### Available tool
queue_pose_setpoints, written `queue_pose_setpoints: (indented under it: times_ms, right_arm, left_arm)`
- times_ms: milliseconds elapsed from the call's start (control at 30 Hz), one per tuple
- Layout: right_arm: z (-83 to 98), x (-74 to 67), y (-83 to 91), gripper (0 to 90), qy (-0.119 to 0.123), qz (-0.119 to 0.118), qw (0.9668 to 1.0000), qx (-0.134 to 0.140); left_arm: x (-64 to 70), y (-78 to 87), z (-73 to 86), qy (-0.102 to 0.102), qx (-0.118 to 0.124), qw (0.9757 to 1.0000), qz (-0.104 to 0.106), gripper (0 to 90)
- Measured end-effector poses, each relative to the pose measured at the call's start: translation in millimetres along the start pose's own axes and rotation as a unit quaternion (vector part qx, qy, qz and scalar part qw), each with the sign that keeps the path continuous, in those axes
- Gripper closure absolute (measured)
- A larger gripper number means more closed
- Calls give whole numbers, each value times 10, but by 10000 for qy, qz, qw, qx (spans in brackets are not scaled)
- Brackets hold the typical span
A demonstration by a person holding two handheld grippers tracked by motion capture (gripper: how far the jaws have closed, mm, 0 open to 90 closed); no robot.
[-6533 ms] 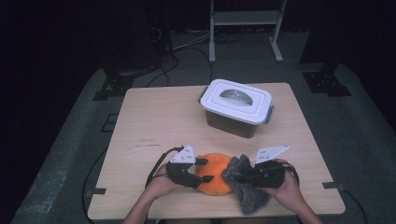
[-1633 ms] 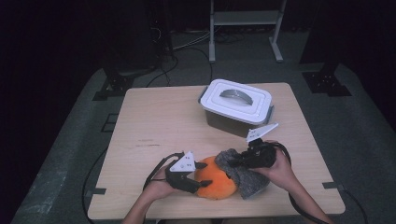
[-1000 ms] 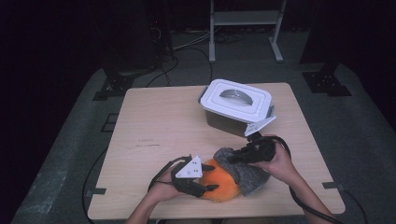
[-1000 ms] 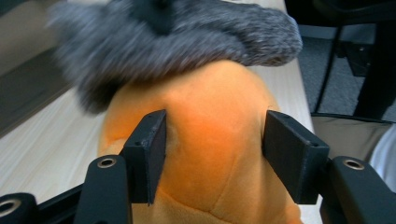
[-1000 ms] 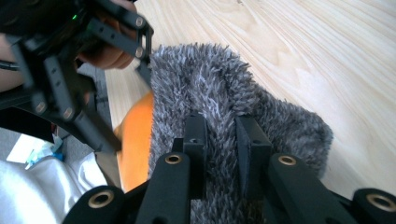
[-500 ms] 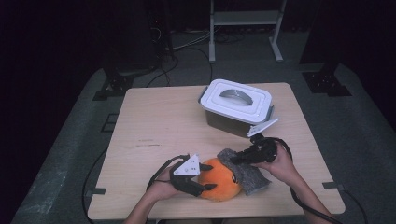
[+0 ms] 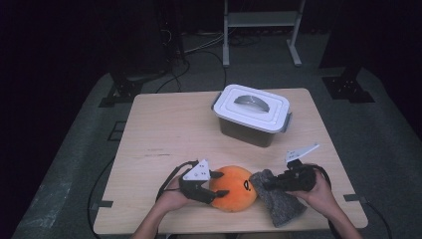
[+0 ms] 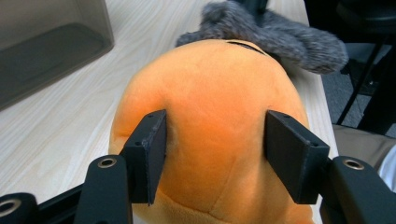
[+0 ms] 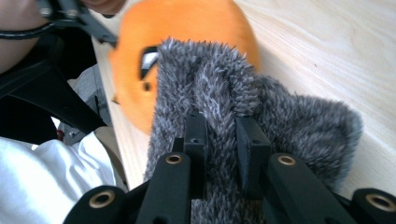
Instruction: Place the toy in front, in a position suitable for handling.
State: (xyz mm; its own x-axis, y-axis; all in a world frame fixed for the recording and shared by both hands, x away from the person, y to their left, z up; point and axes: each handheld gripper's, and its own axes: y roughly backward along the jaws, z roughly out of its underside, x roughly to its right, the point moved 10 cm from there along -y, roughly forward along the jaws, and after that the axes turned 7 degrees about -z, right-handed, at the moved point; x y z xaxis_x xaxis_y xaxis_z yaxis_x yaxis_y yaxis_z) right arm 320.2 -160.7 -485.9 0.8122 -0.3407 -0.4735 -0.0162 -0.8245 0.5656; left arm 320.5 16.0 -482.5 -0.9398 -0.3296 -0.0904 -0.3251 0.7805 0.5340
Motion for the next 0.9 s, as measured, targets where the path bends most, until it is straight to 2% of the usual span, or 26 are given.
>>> queue_pose_setpoints:
  times_ms: [133, 233, 367, 433, 500, 567, 633, 833, 900]
  right_arm:
    - [-128, -209, -15, 760, 340, -78, 9994, 88]
    - [-207, -299, -103, 760, 536, -67, 9985, 57]
    - [-195, -229, -234, 763, 538, 15, 9985, -44]
    - [-195, -198, -234, 763, 516, 0, 9987, 23]
    - [-191, -171, -214, 763, 515, 104, 9986, 61]
    - [-179, -151, -197, 763, 484, 111, 9987, 71]
    - [-156, -109, -169, 762, 434, 143, 9989, 78]
    - [-12, 59, -98, 760, 257, 407, 9988, -1]
    - [3, 68, -58, 761, 273, 463, 9986, 14]
  left_arm:
    - [-21, -35, -48, 58, -7, 9999, -83, 401]
    - [-42, -45, -64, 89, -30, 9999, -143, 399]
    - [-68, -21, -73, 119, -23, 9998, -169, 366]
    - [-68, 57, -127, 127, 126, 9998, -86, 315]
    - [-72, 117, -144, 32, 130, 9999, -74, 309]
    - [-58, 136, -131, -5, 100, 9999, -38, 310]
    - [-47, 134, -97, -58, 45, 10000, -8, 336]
    - [-52, 112, -89, 18, 37, 10000, 75, 434]
    - [-44, 82, -115, 58, 55, 9999, 73, 447]
